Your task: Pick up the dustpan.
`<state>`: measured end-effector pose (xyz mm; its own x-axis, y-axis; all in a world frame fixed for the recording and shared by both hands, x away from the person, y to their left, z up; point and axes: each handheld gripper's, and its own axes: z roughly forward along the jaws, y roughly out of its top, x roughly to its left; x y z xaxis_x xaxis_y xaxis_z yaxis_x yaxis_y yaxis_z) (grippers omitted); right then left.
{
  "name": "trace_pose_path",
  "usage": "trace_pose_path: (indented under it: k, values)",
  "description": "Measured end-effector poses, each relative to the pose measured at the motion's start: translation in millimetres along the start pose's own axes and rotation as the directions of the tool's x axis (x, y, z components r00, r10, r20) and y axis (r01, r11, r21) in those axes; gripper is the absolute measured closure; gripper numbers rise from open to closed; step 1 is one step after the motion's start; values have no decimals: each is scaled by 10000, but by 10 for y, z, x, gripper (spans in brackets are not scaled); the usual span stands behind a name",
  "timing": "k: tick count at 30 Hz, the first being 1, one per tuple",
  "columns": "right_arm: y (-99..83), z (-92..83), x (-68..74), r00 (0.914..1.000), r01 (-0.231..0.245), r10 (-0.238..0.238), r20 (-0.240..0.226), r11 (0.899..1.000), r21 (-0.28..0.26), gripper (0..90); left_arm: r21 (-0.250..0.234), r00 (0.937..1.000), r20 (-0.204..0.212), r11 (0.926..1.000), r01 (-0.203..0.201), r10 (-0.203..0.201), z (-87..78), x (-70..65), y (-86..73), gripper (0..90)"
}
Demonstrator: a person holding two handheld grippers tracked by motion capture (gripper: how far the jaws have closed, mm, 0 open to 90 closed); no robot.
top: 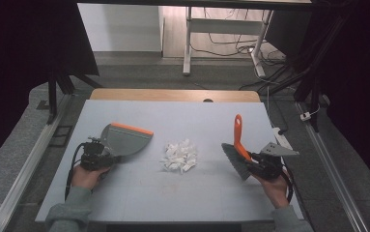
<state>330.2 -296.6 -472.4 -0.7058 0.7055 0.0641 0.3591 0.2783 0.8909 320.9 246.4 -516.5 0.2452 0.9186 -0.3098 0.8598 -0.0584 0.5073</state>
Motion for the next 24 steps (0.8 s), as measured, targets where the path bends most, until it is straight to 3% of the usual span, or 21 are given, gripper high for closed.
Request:
trace_pose_path:
  k: [14,24]
  values:
    - [5,-6,-2,10000,-12,12,-18,10000,-62,696,-546,9992,213,9979,-340,353,-95,18,-13,619]
    - [13,-13,7,10000,48,-48,-18,9999,-139,696,-1134,9956,442,9905,-777,832,-259,24,-11,619]
